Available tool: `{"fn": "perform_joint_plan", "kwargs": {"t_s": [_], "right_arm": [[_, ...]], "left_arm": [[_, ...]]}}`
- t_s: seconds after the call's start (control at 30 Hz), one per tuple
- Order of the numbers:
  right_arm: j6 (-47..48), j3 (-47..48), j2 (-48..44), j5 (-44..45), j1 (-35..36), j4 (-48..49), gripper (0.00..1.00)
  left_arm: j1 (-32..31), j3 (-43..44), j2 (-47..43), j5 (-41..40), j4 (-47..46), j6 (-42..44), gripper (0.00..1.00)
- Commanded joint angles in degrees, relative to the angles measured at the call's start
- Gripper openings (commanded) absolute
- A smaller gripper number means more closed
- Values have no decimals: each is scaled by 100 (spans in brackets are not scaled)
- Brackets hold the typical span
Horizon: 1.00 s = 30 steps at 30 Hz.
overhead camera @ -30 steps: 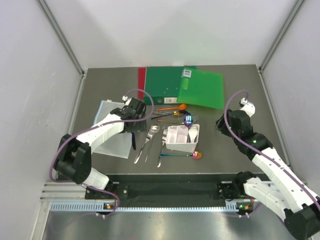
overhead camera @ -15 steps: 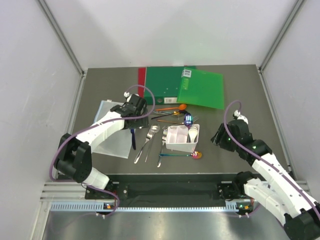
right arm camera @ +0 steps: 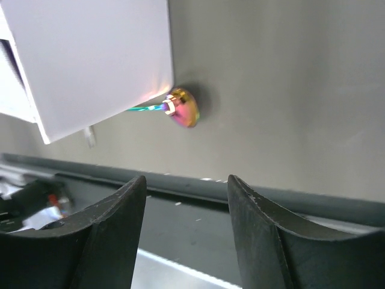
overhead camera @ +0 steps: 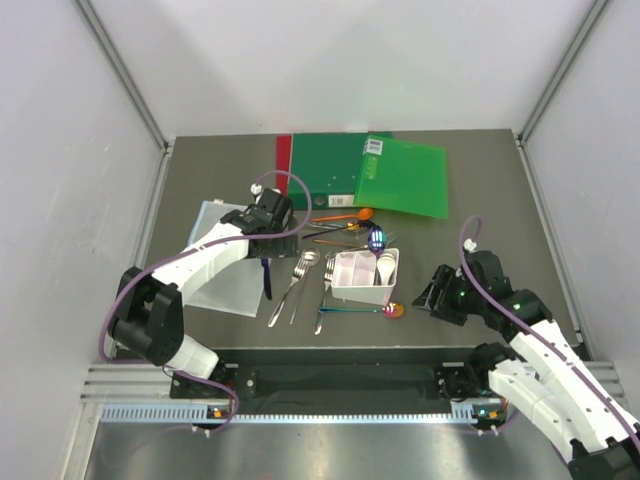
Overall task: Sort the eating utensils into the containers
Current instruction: Pick up the spoon from the center of the board.
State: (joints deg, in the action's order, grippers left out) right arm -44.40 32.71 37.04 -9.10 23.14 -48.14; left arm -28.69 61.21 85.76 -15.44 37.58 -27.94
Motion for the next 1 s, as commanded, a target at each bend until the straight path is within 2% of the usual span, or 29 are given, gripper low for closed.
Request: {"fn": "perform_joint_plan", "kwargs": {"t_s": [0.0,0.23,0.43,0.6,0.97], "right_arm": [[-954,-124,-100,-399,33,155,57],[-1773,-476,233,-391,24,639,58],[-1791,-458,716,5,59,858,56],[-1852,-511,1401,146,270,1280,49],[-2178,-740,2000,400,745,2054,48]], "left_arm": [[-23,119,-103,68,-146,35,97],[-23,-56,-340,-126,-155,87,97],[-23,-171,-402,-143,-260,105,97],[-23,-136,-384,-134,-251,122,97],[-23,-224,-463,-187,-251,123,97]]}}
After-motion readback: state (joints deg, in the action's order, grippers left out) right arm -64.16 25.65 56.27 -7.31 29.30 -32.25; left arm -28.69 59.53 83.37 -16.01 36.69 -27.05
